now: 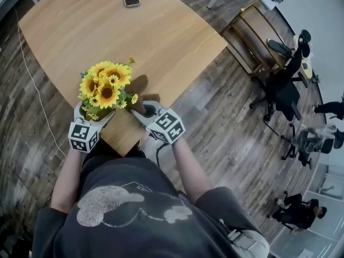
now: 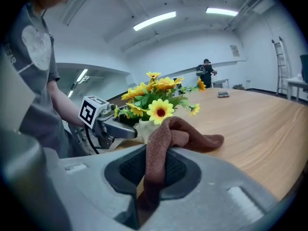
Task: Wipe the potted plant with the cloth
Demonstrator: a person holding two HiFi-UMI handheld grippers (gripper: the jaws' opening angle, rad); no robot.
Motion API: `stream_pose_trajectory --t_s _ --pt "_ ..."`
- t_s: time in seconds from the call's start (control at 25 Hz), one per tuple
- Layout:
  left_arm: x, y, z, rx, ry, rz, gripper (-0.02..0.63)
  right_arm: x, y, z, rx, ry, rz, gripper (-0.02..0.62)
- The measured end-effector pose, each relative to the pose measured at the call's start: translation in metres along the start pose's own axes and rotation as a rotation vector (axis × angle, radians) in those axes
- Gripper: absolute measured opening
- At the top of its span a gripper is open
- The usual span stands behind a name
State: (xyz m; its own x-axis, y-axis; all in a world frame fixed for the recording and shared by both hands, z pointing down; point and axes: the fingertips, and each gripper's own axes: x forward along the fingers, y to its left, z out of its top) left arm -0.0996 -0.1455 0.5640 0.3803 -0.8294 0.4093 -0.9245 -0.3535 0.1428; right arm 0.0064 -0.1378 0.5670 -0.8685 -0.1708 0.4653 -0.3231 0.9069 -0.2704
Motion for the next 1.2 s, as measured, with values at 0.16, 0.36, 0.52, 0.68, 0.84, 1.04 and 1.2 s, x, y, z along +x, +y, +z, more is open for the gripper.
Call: stream_pose_trajectory --t_s 0.16,0.36,0.52,0.68,0.84,1.04,1.2 --pt "-0.029 0.003 -0.006 -0.036 -0.006 0.061 0.540 -0.013 -0.003 -0.007 0.113 -0.077 -0.034 0.049" --pt "-0.061 0.005 -0.011 -0.054 -0.030 0.052 0.535 -0.020 0.002 -0.015 0.170 -0.111 -0.087 0.049" --pt "-0.073 0.020 -0.004 -0.092 -0.054 -0.001 0.522 -0.020 0.005 -0.010 0.216 -0.133 -0.170 0.049" --pt "-0.084 0.031 0.005 -0.080 -0.083 -0.058 0.504 -0.014 0.012 -0.008 0.296 -0.185 -0.242 0.049" --pt "-0.103 0.019 0.022 -0.047 -0.129 -0.104 0.476 -0.030 0.040 0.003 0.307 -0.236 -0.294 0.049" --pt "-0.135 -0.007 0.026 -0.010 -0.181 -0.168 0.409 -0.050 0.086 -0.005 0.300 -0.255 -0.386 0.049" --pt "-0.165 -0.023 0.005 -0.005 -0.201 -0.198 0.362 -0.050 0.128 -0.023 0.297 -0.278 -0.408 0.049"
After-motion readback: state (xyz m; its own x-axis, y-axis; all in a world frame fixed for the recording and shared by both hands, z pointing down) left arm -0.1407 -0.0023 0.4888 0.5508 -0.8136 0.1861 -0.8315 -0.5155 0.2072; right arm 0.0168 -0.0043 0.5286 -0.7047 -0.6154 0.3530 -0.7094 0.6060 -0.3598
